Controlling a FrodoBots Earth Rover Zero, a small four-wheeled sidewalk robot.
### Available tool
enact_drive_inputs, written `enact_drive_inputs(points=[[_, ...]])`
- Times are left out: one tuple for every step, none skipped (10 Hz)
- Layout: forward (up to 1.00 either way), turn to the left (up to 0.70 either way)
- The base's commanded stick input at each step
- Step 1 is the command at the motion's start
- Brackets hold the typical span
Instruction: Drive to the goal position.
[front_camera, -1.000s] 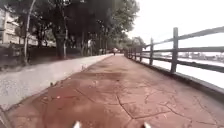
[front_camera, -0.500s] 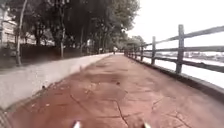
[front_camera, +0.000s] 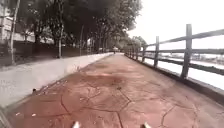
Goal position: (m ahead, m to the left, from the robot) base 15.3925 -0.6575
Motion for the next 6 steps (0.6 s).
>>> enact_drive_inputs(points=[[0.5, 0.0], [0.5, 0.0], [0.5, 0.0], [0.5, 0.0], [0.5, 0.0], [0.5, 0.0]])
